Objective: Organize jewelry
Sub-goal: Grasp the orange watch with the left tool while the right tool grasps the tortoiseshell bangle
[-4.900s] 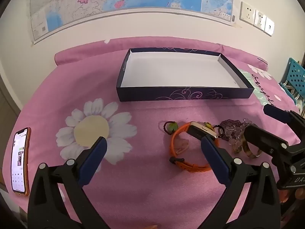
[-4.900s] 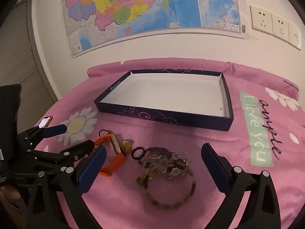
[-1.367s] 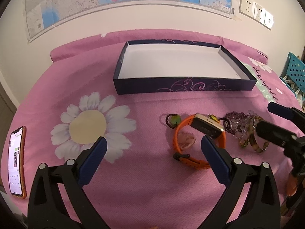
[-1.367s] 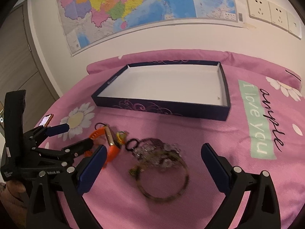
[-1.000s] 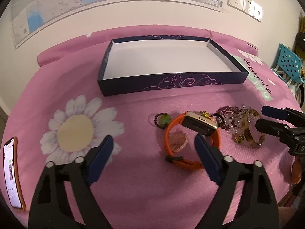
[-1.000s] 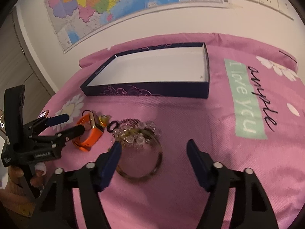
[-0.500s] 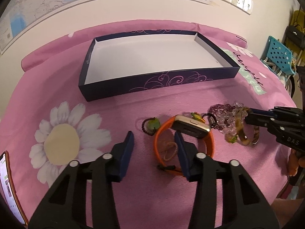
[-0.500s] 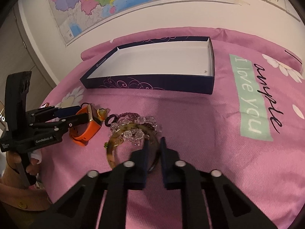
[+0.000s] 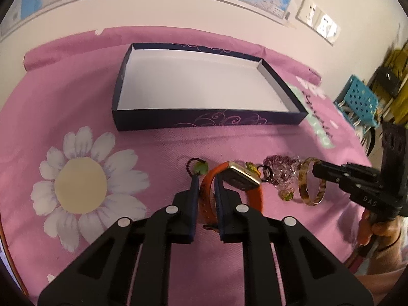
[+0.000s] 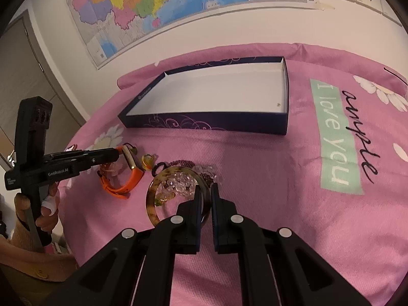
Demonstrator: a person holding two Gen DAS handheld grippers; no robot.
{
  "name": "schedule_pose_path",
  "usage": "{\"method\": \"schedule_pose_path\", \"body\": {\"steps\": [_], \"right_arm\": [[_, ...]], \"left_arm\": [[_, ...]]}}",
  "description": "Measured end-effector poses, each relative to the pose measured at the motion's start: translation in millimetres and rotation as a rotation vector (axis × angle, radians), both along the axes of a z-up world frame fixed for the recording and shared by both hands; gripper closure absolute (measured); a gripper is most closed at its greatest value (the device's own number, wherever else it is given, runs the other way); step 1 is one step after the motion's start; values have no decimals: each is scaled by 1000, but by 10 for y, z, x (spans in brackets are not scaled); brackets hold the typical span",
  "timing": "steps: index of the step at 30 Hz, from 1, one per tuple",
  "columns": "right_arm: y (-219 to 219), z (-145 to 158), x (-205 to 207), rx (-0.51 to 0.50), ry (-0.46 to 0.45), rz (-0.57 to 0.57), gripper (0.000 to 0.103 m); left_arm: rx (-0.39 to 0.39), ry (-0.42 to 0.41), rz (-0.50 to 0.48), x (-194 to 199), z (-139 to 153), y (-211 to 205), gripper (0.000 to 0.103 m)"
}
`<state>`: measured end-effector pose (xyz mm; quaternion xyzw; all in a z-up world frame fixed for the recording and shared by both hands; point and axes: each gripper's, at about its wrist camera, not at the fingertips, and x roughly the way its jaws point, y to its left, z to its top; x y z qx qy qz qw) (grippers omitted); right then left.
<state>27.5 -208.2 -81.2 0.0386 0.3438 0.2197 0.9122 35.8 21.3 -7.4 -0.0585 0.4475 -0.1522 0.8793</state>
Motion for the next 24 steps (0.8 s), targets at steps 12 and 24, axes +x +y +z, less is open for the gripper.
{"method": "schedule_pose_path", "body": {"steps": [12,24], "right_arm": [[9,121,33,19,-25,21,97],[43,94,70,26,-19,32,97]], "left_arm": [[-56,14,10,-25,41,131,90],[-62,42,-23,-85,-13,203,75]]}}
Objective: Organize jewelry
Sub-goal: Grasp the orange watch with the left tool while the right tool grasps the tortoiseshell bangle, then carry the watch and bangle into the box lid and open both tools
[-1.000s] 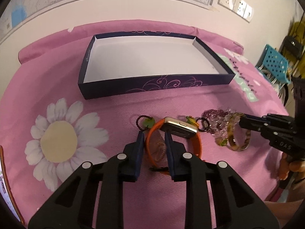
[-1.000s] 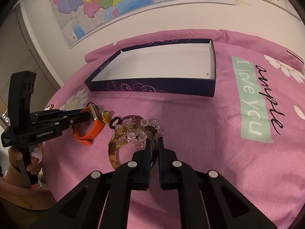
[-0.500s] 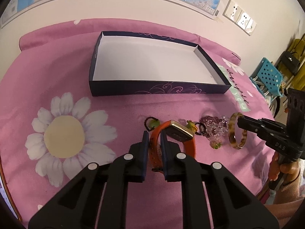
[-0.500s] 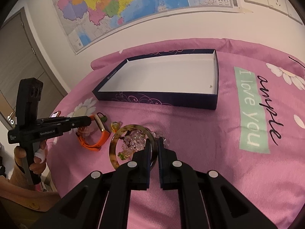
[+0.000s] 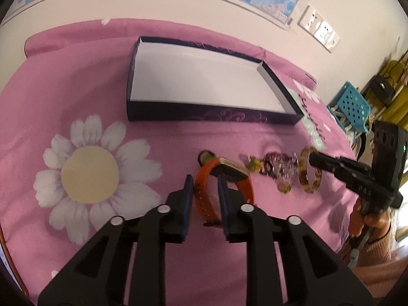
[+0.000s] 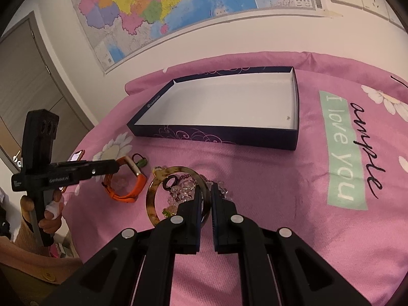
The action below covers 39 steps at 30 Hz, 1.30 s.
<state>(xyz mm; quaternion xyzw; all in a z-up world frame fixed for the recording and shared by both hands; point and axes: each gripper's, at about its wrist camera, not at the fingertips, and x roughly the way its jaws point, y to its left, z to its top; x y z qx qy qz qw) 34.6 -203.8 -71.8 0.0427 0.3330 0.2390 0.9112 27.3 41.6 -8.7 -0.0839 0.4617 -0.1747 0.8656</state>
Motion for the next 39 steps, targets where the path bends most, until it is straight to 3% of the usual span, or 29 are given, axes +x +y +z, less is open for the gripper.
{"method": "schedule_pose_path", "body": {"steps": [2,5,13,18,26,31,34,39], "right_arm": [[3,-19,4,1,5,1,97],[13,-44,15,-1,11,2,97],[29,-44,16,0,11,8,97],[15,-59,21,12,18,5,97],[23,-84,37,13,25,9,97],[7,-73,34,19,18,6,97],[-12,-74,29,23,15,2,97],[-39,-45,43,36,9,0,97]], "left_arm": [[15,-7,-12,-63,-7,-1,63],[52,-33,-24,-122,10,-9,63],[128,-57,-87,62,37,-133,72],[191,-31,-114,154,-41,-189,89],[232,-22,-145,174,-66,-234,94],[173,-3,-119,206,-7,-176,95],[68,6,-83,223,91,-39,95],[3,-23,-51,206,234,62,94]]}}
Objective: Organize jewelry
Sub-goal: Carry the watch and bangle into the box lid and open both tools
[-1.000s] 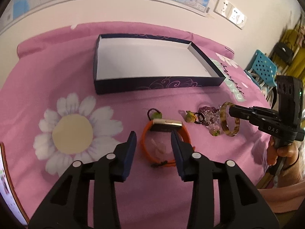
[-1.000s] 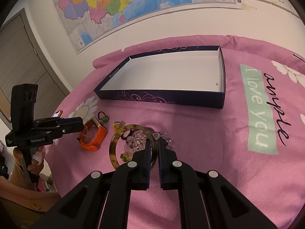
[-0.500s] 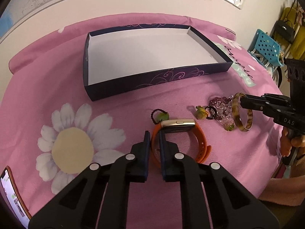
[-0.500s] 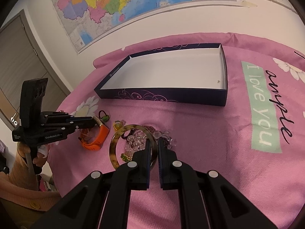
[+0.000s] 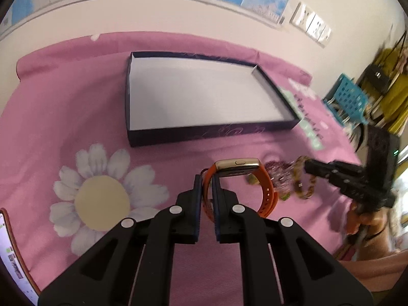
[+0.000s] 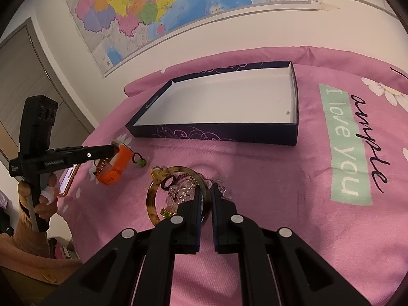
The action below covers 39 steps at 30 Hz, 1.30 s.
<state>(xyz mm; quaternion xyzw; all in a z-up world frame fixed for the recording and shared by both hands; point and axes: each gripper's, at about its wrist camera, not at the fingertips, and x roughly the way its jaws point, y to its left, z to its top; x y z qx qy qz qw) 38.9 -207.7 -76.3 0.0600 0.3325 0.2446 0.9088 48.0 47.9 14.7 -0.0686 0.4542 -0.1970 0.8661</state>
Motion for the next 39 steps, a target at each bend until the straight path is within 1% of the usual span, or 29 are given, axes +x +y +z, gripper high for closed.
{"method": "schedule_pose_path", "body": {"steps": [1,2,3,4,5,6,7,8,10,11,13,17,19,22,25,27,30,31,33,34,36,39], "right_arm": [[-6,8,1,1,-2,-1,97],[-13,18,1,3,-5,-1,97],[-15,30,3,5,-8,0,97],[-15,43,5,4,-12,1,97],[-20,46,1,5,-14,2,97],[-18,52,5,4,-14,3,97],[-15,56,8,2,-16,2,97],[-14,58,9,1,-16,3,97],[-11,49,15,3,-12,4,97],[-13,44,20,4,-10,4,97],[-10,28,19,6,-6,5,97],[1,10,15,4,0,9,97],[-4,4,29,4,2,9,97],[-9,2,32,9,3,9,97],[-4,-6,29,9,6,12,97],[2,-14,25,7,8,15,97],[7,-16,26,10,9,17,97],[9,-16,24,10,8,18,97],[11,-19,16,9,9,17,97],[5,-19,15,11,10,16,97],[1,-21,15,11,9,14,97],[6,-22,21,11,9,14,97]], "left_arm": [[-17,4,1,5,10,13,95],[-15,3,8,4,17,10,95],[5,-7,18,-1,26,-4,94],[8,-10,20,-2,30,-8,94],[-7,-6,15,1,26,-2,93],[-38,6,7,4,14,10,93],[-51,13,6,8,1,13,97],[-46,12,7,2,-10,-1,100],[4,6,9,-17,-54,-64,100],[5,14,-3,-23,-85,-85,100],[15,31,-4,-39,-157,-113,98],[19,10,9,-112,-162,-41,83],[60,-6,20,-148,-159,-19,82],[51,-4,8,-200,-161,18,82],[66,-31,-22,-292,-132,-25,82],[79,-51,-44,-335,-107,-93,79],[132,-72,-38,-328,-111,-163,77],[129,-70,-44,-323,-111,-172,77],[132,-94,-69,-373,-74,-222,77],[130,-107,-95,-418,-54,-271,77],[117,-108,-147,-485,-52,-358,77],[153,-111,-210,-576,-118,-540,77]]}}
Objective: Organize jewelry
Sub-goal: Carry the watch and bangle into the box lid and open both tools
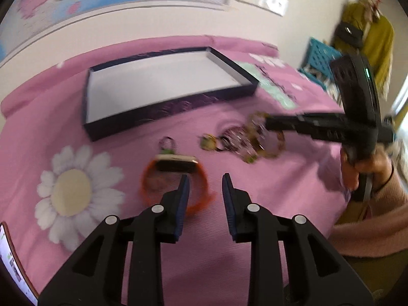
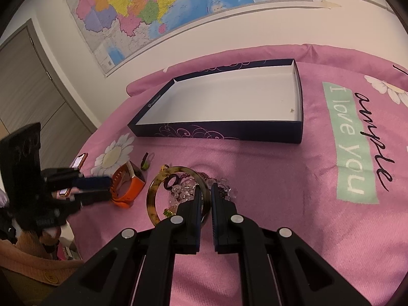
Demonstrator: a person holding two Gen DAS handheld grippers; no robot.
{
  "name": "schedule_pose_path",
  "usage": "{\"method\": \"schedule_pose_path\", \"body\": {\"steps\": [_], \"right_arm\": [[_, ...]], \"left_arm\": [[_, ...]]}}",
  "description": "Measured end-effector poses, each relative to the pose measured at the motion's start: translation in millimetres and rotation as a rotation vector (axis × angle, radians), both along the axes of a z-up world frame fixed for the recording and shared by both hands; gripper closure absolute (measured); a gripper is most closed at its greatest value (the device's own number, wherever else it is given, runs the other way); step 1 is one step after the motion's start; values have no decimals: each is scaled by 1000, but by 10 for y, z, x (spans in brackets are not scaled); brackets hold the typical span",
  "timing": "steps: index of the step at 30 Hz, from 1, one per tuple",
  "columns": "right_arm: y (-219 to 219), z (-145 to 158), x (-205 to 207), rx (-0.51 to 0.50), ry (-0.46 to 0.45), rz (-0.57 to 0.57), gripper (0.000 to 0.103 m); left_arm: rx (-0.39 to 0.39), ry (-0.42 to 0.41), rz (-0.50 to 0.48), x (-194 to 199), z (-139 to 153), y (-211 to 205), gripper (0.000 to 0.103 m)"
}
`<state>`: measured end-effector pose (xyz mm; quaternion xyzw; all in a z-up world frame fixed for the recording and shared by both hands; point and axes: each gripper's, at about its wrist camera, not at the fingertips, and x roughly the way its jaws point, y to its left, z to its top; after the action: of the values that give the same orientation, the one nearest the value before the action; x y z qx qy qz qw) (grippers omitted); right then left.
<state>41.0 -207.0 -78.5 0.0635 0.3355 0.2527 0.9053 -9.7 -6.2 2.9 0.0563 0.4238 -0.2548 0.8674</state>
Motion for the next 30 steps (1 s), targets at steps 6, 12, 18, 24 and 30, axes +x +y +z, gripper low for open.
{"method": "schedule_pose_path", "body": {"steps": [6,12,18,24,30], "right_arm": [[-5,-3,-5,6,2,5,97],[-5,-9,1,11,2,8,97],[-32,53,11,14,-22,10,97],[-15,176,65,9,-57,21,97],[-1,292,168,-5,-83,26,97]], "left_arm": [[96,22,-5,69,-175,-177,85],[149,-18,16,121,-205,-266,95],[109,-81,57,111,78,-145,95],[26,-140,113,220,453,58,95],[42,-189,122,348,577,33,95]]}}
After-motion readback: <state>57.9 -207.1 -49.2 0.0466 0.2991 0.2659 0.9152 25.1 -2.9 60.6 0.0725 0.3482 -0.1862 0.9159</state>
